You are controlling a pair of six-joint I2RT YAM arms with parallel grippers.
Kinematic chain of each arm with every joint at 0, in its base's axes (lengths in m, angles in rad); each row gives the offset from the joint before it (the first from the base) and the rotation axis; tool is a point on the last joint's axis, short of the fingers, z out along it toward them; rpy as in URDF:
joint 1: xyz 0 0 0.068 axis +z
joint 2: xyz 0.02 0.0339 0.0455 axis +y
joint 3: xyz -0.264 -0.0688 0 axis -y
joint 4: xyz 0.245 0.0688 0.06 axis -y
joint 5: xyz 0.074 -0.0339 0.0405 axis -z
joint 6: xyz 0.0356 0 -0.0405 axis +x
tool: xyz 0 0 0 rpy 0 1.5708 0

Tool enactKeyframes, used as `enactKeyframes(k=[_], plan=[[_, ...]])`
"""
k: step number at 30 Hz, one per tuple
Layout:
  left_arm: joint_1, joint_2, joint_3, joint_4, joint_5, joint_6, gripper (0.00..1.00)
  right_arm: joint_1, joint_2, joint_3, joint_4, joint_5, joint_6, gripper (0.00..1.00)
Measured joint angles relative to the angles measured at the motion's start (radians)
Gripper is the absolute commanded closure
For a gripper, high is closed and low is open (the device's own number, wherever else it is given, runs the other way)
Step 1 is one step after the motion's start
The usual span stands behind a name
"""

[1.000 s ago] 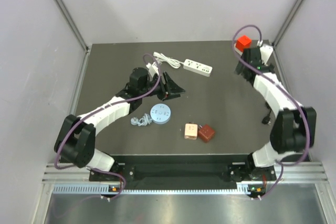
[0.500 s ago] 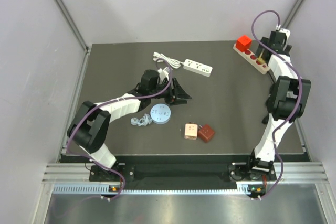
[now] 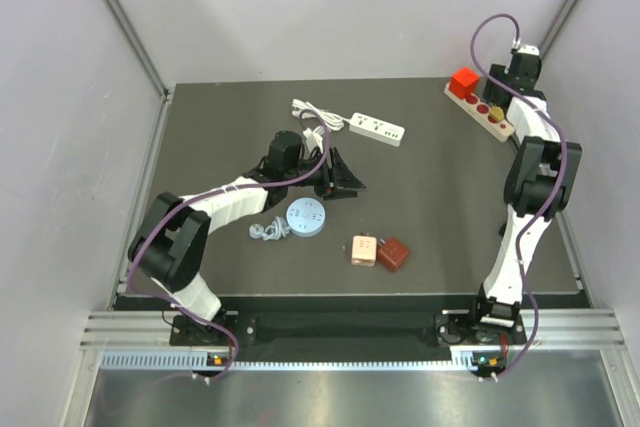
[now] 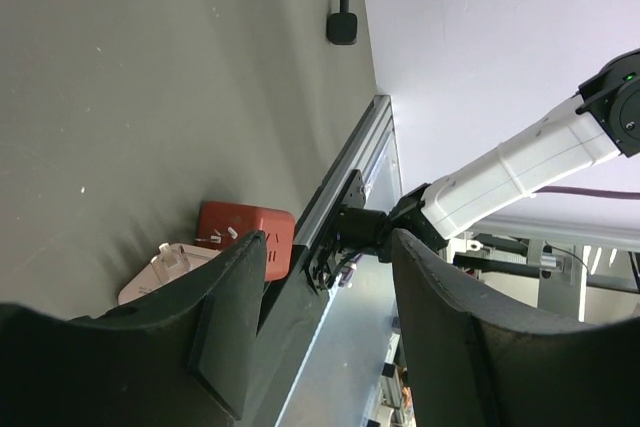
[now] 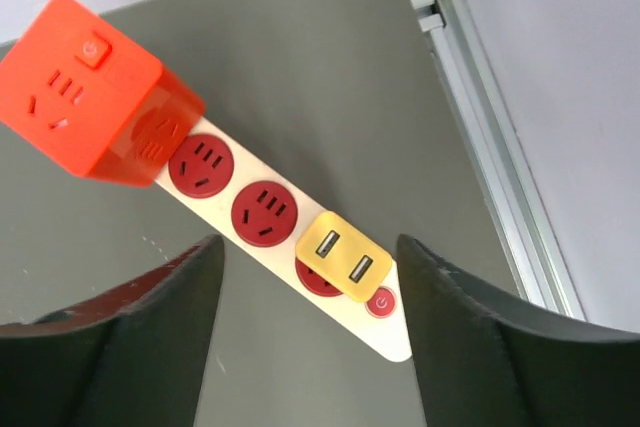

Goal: Pull the plug off the socket

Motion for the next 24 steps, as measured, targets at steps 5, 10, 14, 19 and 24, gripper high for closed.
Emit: enactKeyframes(k=[5, 10, 14, 19, 24], plan=[[0.000, 0.000, 0.000, -0.001, 0.004, 0.010, 0.42, 0.000, 0.019, 0.000, -0.002, -0.027, -0.012, 0.32], [0.000, 0.000, 0.000, -0.002, 0.008, 0.014, 0.42, 0.000, 0.047, 0.009, 0.000, -0.021, -0.030, 0.28], [0.000, 0.000, 0.000, -0.003, 0.008, 0.018, 0.42, 0.000, 0.064, 0.021, 0.000, -0.013, -0.050, 0.30], [-0.001, -0.001, 0.000, -0.007, 0.008, 0.019, 0.42, 0.000, 0.077, 0.021, -0.008, -0.002, -0.058, 0.34], [-0.009, -0.002, 0.000, -0.011, 0.008, 0.019, 0.42, -0.004, 0.082, 0.021, -0.012, 0.020, -0.064, 0.56]])
